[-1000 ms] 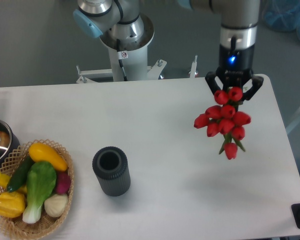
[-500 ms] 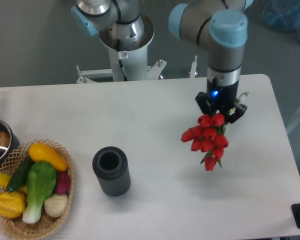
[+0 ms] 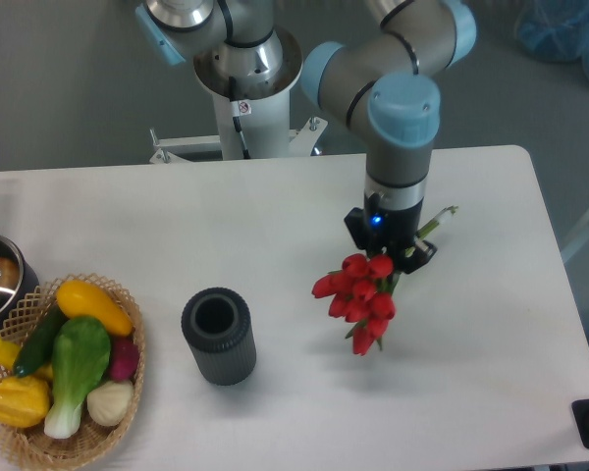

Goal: Place the flowers on the table
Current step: 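Carry the tulips toward the black vase and lower them to the table, then lay the tulips on the table beside the black vase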

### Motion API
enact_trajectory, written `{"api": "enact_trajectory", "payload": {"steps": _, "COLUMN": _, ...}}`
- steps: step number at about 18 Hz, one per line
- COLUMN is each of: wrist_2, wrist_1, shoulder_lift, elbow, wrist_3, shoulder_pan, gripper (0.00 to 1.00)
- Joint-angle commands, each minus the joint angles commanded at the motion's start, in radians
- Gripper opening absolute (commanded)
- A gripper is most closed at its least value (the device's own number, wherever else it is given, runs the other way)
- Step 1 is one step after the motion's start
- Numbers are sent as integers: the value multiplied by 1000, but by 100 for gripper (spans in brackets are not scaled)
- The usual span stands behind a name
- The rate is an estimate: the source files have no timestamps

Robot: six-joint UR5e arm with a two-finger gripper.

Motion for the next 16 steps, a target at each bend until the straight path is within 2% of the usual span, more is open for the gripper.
{"api": "enact_trajectory", "payload": {"steps": 4, "wrist_2": -8, "wrist_1": 0, "shoulder_lift": -46, "elbow": 2, "wrist_3": 0, "shoulder_pan": 0, "gripper": 35}}
{"api": "enact_trajectory", "payload": {"steps": 7, "wrist_2": -9, "wrist_1": 0, "shoulder_lift": -54, "elbow": 2, "wrist_3": 0, "shoulder_pan": 0, "gripper": 35}}
{"api": "enact_trajectory", "payload": {"steps": 9, "wrist_2": -9, "wrist_1": 2, "shoulder_lift": -69, "elbow": 2, "wrist_3": -2, "shoulder_pan": -3, "gripper": 41}}
{"api": "enact_trajectory", "payload": {"steps": 16, "wrist_2": -9, "wrist_1": 3, "shoulder_lift": -100, "elbow": 0, "wrist_3": -14, "shoulder_pan": -18, "gripper": 41}}
